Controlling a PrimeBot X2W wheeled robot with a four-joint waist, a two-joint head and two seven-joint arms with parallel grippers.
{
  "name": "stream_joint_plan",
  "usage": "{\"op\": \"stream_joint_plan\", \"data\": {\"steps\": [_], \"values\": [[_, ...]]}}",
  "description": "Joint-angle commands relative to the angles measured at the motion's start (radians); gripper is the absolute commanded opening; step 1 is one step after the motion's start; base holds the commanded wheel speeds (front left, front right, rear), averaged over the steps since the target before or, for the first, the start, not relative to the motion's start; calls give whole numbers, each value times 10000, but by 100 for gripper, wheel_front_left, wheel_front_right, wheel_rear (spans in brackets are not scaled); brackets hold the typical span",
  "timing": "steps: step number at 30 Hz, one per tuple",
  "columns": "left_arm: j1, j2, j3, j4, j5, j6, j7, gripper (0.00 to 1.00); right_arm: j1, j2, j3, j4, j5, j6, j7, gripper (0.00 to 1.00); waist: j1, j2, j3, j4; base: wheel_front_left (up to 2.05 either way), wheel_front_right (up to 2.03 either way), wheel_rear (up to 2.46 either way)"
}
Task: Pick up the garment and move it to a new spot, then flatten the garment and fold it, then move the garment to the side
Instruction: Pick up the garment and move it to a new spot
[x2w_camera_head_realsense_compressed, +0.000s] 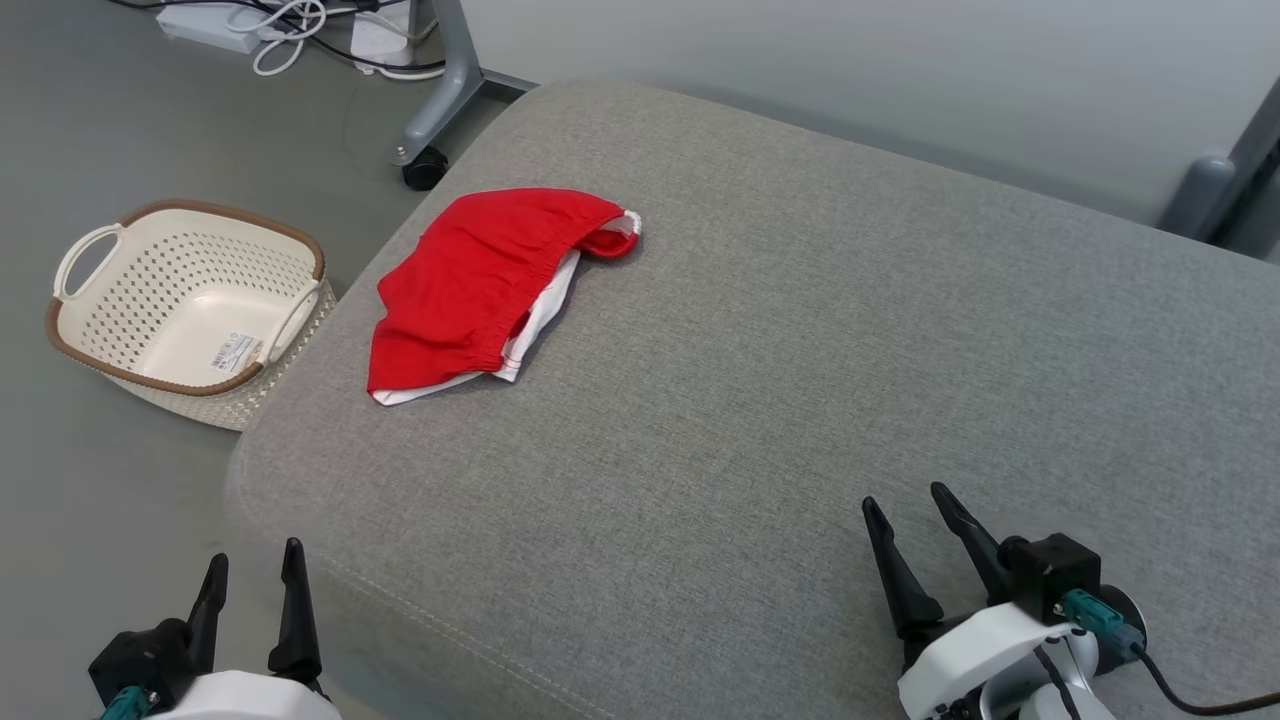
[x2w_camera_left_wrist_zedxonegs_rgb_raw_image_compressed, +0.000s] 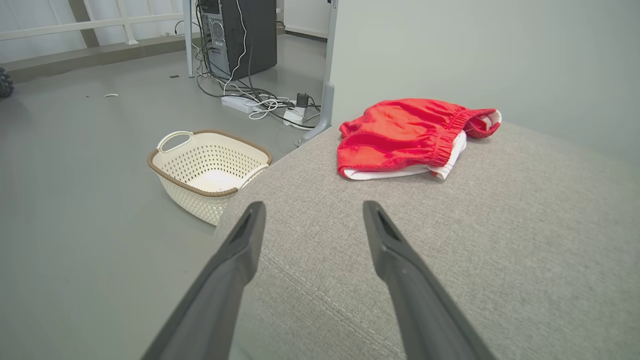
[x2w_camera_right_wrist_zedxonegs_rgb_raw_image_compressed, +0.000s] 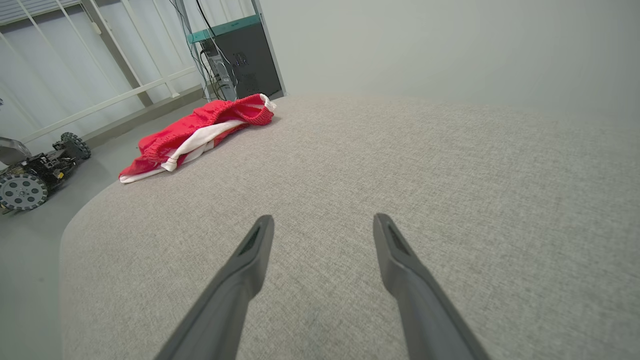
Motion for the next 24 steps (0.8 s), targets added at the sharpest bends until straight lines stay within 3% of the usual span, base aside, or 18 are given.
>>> {"op": "stream_joint_plan", "data": {"steps": [1,12,24], "values": [[-35,27,36,29,-58,25,-17,100,-112,-80,15,36,32,0,-48,100,0,0,21,-93,0,0,0],[-1668,285,307,1266,-318,-406,-17,100,-342,-77,116,-311,-306,0,-48,100,0,0,589,-1092,0,0,0],[-5220,2161,-289,4169,-339,-556,17,100,-1089,-77,717,-1402,-638,0,-47,100,0,0,1885,-2530,0,0,0]]}}
